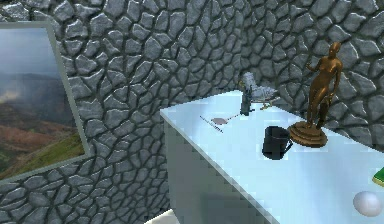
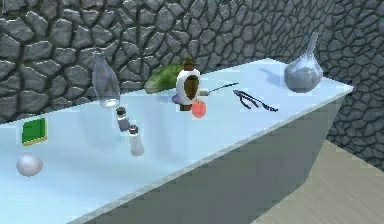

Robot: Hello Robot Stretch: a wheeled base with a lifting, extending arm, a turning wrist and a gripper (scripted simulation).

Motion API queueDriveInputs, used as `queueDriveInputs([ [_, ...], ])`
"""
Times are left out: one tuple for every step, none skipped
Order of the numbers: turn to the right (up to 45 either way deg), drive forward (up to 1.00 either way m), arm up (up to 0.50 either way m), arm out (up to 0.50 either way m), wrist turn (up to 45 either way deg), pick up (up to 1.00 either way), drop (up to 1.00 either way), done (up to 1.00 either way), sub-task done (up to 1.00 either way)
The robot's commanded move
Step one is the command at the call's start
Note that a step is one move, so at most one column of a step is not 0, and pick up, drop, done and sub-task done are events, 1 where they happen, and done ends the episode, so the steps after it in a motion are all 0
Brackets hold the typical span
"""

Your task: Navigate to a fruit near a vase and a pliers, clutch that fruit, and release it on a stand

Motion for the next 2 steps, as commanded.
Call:
queueDriveInputs([
  [0.0, 0.0, 0.5, 0.0, 0.0, 0.0, 0.0, 0.0, 0.0],
  [0.0, 0.0, 0.38, 0.0, 0.0, 0.0, 0.0, 0.0, 0.0],
])
